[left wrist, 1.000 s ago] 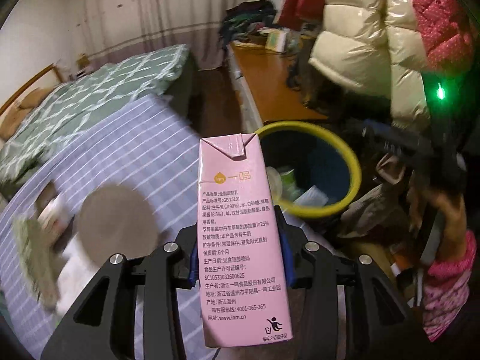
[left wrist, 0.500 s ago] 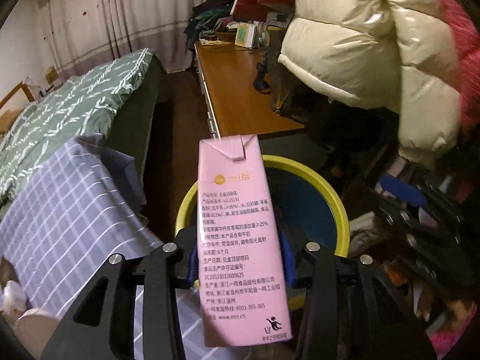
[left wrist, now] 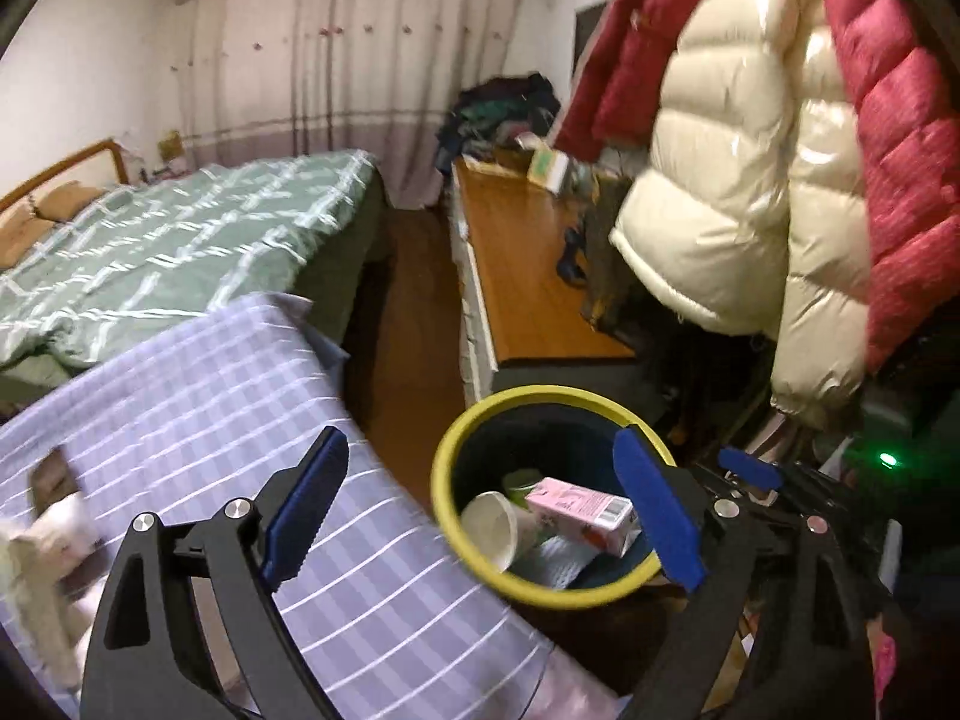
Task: Collect trash
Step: 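Move both tools back over the table toward the white tissue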
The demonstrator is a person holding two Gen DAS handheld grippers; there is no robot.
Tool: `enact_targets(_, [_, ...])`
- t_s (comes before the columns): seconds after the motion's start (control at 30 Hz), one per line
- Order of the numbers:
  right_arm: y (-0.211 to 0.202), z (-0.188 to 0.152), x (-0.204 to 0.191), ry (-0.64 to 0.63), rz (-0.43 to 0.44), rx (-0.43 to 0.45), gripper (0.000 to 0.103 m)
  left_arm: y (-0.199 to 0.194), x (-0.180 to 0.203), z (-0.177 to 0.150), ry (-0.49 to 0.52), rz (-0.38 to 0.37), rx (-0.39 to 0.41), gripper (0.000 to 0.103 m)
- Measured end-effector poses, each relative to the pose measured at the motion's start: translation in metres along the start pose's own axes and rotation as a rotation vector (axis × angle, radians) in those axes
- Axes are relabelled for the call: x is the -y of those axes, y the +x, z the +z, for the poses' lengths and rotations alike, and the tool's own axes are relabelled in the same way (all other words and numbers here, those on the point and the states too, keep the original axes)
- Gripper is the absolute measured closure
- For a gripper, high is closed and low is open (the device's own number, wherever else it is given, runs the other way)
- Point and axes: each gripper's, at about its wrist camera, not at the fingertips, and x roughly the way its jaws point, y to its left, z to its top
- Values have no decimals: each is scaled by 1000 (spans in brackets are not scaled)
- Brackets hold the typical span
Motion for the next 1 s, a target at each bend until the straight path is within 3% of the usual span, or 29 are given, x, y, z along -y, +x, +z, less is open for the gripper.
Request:
enact_targets(0.2, [-3,-3,-23,-31,22,-4,55,-93,-42,-26,-42,142,126,8])
enact_targets(0.47, [-3,-12,-90,-146,121,-34,54,-206,-128,-78,-222,383,217,5])
enact_targets(0.73, [-22,-21,-204,-318,340,-42,54,-263,-180,-125,-324,508,226,5])
enact_targets(1.0, [-38,-34,-318,-499,578,-102,54,-289,-212,-151,-383,570,241,5])
